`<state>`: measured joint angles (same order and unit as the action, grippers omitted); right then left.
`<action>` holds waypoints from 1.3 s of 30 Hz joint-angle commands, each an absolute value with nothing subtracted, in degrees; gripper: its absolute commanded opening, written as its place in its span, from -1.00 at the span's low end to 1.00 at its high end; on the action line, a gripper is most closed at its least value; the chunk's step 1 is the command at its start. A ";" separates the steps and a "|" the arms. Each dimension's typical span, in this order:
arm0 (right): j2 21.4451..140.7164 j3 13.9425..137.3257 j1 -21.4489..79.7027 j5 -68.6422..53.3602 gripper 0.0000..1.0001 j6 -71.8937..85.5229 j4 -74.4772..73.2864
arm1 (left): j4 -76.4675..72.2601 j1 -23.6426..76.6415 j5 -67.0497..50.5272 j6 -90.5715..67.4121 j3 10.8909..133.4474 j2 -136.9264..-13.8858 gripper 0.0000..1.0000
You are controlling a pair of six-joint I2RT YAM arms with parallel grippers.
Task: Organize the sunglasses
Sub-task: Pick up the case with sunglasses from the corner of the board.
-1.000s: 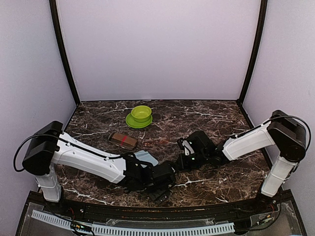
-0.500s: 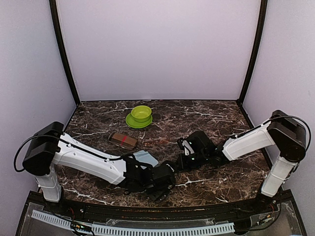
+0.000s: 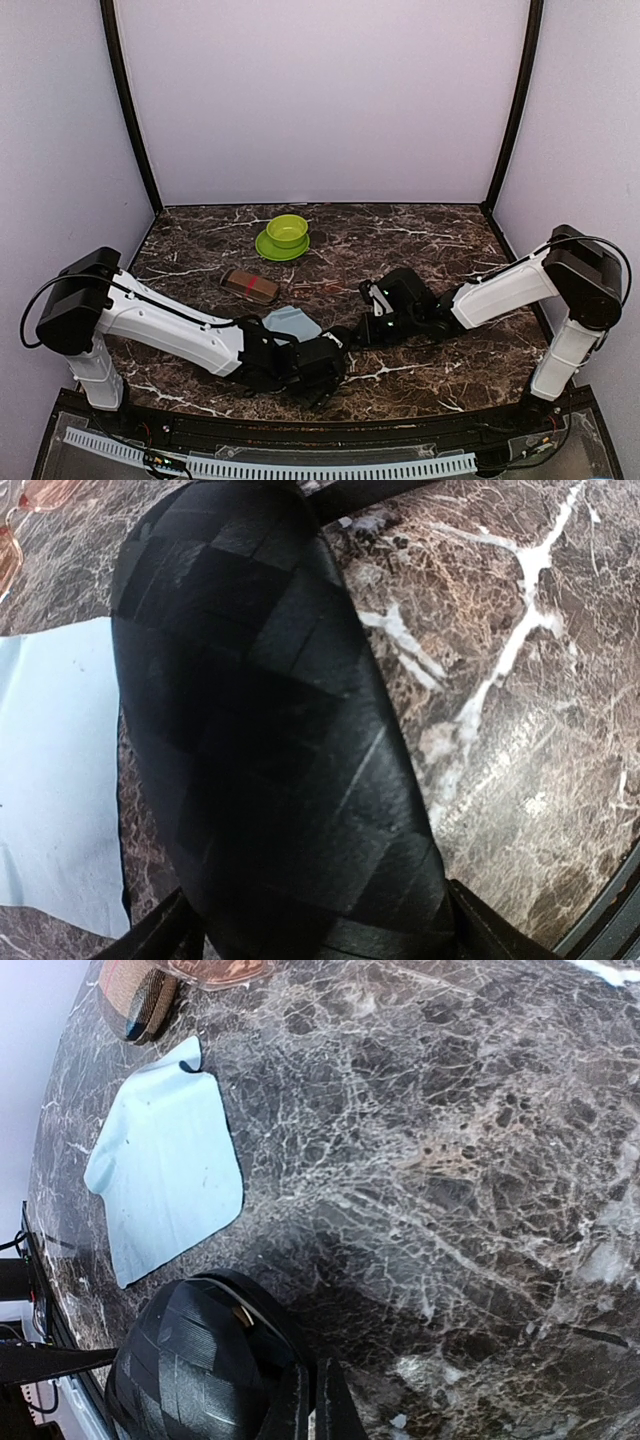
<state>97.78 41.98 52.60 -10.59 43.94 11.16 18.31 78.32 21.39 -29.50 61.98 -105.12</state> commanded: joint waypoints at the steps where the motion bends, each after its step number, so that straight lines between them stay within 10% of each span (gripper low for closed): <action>1: 95.89 41.05 53.60 -10.82 -1.00 44.37 13.28 | 16.23 76.45 20.59 -31.11 59.25 -100.69 0.62; 39: 97.64 41.34 54.58 -10.90 -1.00 45.03 14.02 | 16.33 72.73 14.96 -30.80 60.22 -103.32 0.98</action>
<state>97.78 41.36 53.71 -9.41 45.32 13.23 15.31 73.23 14.15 -31.94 58.28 -102.37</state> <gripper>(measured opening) 0.009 0.990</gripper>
